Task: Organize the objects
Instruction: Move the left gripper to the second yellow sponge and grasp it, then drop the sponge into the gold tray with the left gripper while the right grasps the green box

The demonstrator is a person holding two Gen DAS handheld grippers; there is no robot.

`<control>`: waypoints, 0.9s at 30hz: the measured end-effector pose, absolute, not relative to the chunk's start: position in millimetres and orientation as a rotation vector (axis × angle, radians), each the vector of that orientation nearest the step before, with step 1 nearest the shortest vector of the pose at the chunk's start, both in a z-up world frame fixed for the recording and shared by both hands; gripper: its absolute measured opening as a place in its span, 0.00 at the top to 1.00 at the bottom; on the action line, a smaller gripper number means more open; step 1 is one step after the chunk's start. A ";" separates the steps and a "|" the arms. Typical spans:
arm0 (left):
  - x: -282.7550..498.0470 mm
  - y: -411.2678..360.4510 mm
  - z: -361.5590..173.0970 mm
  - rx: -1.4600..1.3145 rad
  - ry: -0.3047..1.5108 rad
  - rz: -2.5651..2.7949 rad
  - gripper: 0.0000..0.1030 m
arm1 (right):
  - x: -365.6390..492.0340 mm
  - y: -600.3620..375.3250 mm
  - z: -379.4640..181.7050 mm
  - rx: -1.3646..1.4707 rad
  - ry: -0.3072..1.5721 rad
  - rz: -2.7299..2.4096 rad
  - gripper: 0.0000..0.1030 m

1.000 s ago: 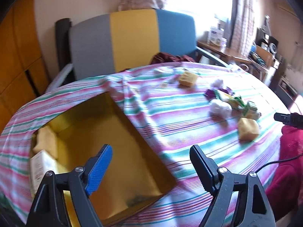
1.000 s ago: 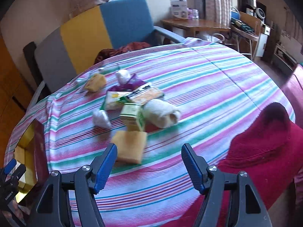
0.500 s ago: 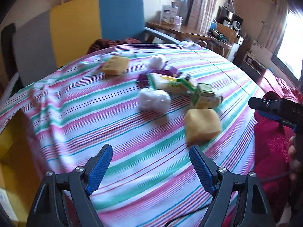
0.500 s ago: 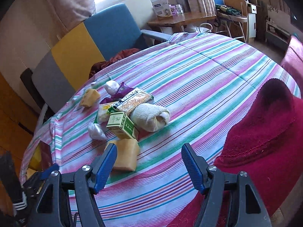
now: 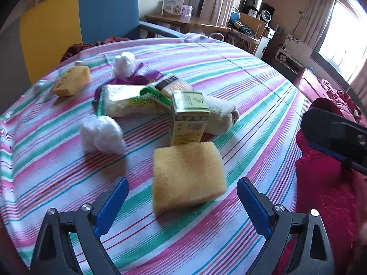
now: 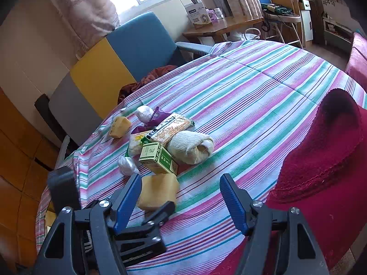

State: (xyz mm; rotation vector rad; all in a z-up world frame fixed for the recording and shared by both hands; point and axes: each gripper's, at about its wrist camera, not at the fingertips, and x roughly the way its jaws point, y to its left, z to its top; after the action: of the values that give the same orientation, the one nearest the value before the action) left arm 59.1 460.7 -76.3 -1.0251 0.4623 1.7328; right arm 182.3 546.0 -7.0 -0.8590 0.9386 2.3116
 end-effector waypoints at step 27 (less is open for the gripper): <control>24.8 296.0 -43.3 -1.036 0.326 1.928 0.40 | 53.8 540.4 -30.3 -1.235 0.675 2.208 0.37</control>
State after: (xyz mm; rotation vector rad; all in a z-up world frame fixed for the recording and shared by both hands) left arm 24.8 296.0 -43.3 -1.0356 0.3265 1.9277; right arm 53.8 540.4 -30.3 -1.2354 0.6745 2.2083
